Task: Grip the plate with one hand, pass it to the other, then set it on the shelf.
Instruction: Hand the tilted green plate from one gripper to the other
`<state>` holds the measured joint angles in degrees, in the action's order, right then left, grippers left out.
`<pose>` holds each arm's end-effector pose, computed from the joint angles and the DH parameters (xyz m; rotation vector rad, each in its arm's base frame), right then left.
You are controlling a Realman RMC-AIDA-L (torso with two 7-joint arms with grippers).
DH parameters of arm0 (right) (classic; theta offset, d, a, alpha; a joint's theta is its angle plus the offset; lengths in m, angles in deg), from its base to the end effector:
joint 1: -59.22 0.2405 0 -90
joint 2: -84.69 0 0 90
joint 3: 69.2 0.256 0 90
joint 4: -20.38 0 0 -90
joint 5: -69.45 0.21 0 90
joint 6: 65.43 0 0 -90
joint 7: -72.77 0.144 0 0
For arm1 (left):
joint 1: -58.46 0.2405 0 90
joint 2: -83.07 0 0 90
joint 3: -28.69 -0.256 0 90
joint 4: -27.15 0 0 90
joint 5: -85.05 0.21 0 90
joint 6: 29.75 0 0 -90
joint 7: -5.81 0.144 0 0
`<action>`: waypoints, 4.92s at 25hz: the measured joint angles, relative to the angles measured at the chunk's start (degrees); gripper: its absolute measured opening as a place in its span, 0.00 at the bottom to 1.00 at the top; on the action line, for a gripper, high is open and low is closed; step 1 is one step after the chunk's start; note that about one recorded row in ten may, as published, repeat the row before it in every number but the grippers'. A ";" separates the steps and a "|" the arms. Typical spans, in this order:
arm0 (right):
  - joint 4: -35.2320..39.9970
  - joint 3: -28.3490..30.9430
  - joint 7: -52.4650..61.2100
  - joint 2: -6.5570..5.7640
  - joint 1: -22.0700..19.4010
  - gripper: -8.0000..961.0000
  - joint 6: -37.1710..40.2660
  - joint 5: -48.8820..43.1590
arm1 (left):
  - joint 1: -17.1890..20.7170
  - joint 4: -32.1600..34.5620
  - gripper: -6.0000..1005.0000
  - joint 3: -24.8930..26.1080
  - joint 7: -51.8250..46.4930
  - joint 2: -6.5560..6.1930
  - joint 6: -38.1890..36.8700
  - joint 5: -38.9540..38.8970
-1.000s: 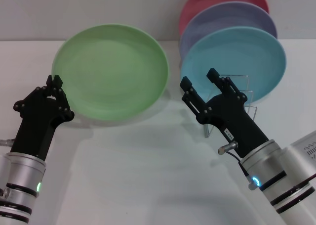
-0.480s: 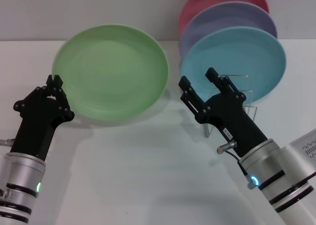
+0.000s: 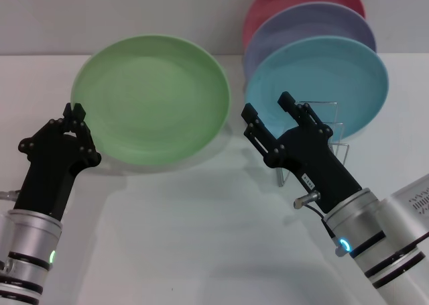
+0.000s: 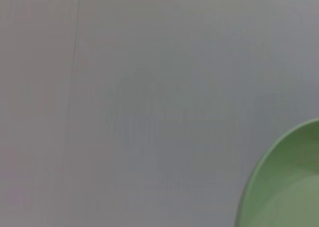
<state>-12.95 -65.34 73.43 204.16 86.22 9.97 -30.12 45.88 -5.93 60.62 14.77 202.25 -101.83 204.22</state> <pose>0.2178 0.2765 -0.1067 -1.8638 0.5999 1.0749 -0.2756 0.2711 -0.0595 -1.5877 -0.5071 -0.8316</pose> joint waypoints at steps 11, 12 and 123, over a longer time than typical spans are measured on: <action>0.18 0.00 -0.05 0.07 0.07 0.75 -0.66 0.00 | -0.21 0.23 0.08 -0.25 -0.20 0.00 -0.21 -0.08; 0.18 0.00 -0.05 0.07 0.07 0.75 -0.66 0.00 | -0.22 0.22 0.08 -0.25 -0.22 0.00 -0.15 -0.08; 2.66 4.56 -0.93 -0.02 8.67 0.44 -15.38 -4.51 | 0.38 -4.17 0.10 -8.52 20.96 0.00 -4.66 -11.84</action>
<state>-10.29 -60.78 72.50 204.14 94.89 -5.41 -34.63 46.26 -10.10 52.11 35.73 202.26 -106.48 192.38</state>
